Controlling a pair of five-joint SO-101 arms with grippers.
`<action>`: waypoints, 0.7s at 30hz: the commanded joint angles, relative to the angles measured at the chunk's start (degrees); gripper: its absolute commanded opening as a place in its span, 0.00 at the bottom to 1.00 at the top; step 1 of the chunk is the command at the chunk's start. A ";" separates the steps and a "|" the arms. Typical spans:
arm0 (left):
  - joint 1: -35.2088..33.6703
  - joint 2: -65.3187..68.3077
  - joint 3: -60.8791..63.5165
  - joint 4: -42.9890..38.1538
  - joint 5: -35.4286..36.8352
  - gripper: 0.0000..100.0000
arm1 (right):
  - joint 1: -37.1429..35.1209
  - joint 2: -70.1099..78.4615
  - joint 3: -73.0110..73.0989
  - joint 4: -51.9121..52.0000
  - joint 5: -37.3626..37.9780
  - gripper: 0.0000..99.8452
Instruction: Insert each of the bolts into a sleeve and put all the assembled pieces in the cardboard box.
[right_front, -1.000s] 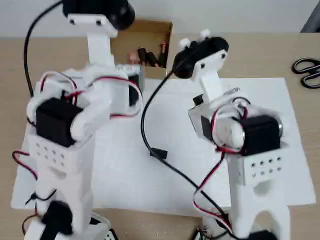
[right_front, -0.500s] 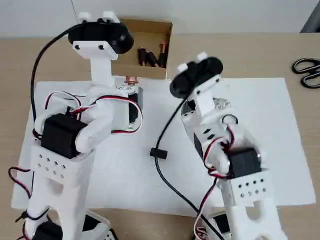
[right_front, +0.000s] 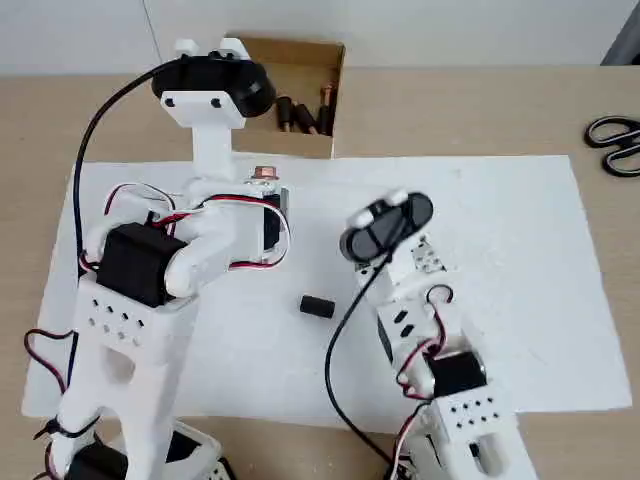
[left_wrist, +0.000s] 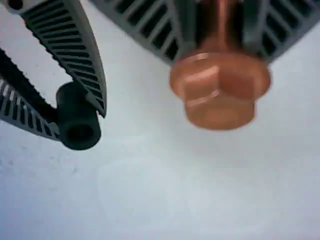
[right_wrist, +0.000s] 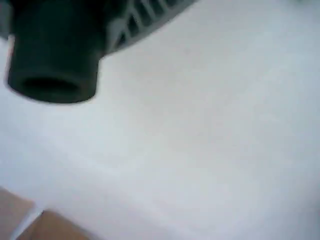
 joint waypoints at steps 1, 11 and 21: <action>0.35 -1.67 1.10 -4.48 0.44 0.01 | -0.84 -4.88 4.75 -8.40 -0.44 0.00; 0.79 -2.02 11.30 -15.74 0.18 0.01 | -8.84 -19.21 19.25 -13.67 -0.26 0.01; 2.37 -2.02 16.75 -22.42 0.18 0.01 | -9.10 -22.46 19.25 -8.04 -0.88 0.00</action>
